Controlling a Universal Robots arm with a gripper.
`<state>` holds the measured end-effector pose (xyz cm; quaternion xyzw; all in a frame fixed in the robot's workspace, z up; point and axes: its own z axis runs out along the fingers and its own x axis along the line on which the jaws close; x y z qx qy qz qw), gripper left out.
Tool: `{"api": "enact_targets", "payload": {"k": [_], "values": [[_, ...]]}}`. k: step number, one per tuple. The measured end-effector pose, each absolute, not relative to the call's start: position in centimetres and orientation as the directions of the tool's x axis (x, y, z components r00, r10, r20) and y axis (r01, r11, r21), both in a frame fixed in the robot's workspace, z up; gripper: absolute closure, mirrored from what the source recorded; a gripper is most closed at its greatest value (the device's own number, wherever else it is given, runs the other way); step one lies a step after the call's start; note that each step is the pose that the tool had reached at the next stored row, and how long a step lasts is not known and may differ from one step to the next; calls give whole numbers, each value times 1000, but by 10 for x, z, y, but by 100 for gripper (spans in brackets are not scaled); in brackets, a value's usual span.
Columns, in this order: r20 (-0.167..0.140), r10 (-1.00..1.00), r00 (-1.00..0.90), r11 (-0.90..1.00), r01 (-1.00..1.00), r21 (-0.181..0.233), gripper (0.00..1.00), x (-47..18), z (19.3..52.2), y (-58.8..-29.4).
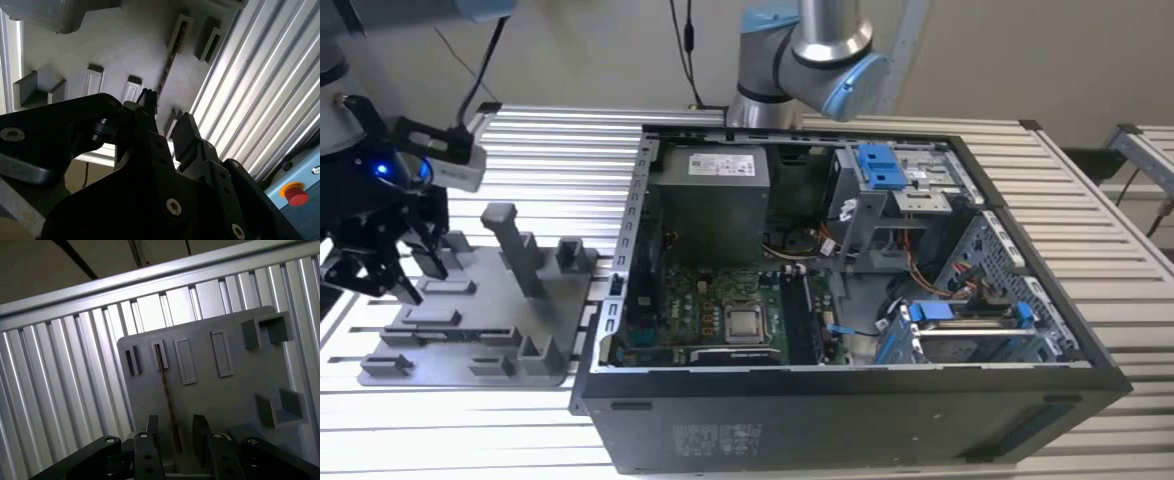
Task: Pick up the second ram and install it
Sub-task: 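Pick up the second ram and move it above second insertion slot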
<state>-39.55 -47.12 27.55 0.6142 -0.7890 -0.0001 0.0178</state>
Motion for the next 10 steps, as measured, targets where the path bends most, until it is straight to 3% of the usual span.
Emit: {"api": "enact_targets", "payload": {"k": [10], "values": [[28, -969, -245, 246, -969, 22, 58, -395, 269, -471]]}}
